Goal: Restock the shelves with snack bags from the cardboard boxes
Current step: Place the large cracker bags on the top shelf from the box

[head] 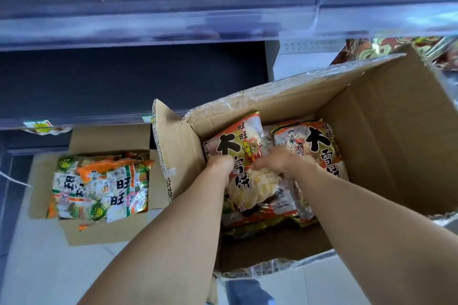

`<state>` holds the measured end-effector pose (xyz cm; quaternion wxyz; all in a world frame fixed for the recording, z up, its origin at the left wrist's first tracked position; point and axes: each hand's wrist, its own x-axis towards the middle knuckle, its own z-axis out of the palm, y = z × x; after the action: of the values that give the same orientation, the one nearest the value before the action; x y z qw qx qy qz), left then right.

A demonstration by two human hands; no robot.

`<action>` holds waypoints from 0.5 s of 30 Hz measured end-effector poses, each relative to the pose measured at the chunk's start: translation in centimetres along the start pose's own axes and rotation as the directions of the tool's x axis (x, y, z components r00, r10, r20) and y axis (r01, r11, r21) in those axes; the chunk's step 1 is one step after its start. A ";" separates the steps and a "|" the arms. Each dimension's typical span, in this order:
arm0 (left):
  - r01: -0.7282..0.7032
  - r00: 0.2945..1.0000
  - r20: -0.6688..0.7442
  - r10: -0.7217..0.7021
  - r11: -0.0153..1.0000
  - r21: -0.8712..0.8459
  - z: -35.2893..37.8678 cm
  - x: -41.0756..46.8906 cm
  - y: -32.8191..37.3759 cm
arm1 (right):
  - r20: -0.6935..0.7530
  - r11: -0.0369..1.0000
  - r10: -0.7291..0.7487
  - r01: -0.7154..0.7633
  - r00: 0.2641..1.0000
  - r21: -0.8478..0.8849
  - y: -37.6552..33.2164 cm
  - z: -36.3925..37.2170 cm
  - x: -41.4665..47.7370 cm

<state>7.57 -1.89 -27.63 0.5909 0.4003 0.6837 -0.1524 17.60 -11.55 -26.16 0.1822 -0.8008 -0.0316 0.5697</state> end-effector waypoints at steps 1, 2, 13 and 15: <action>-0.003 1.000 0.016 0.003 1.000 -0.008 -0.2 -0.1 -0.1 | 0.018 0.999 -0.015 0.014 1.000 0.051 0.0 0.0 -0.2; -0.008 0.999 0.048 0.008 1.000 -0.011 -0.2 -0.1 -0.3 | 0.037 0.993 -0.021 0.017 0.999 0.115 0.0 -0.2 -0.5; -0.044 0.944 0.330 0.010 0.994 0.098 0.1 -6.6 0.7 | 0.205 0.918 -0.148 0.058 0.967 0.391 3.0 -9.6 -9.0; -0.115 0.936 0.349 0.050 0.979 0.169 -0.6 -11.5 1.8 | 0.211 0.940 -0.171 0.095 0.963 0.328 3.4 -10.3 -10.9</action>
<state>8.27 -4.53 -16.34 0.6666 0.4495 0.5357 -0.2580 22.79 -20.15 -14.50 0.3409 -0.6839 -0.0158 0.6448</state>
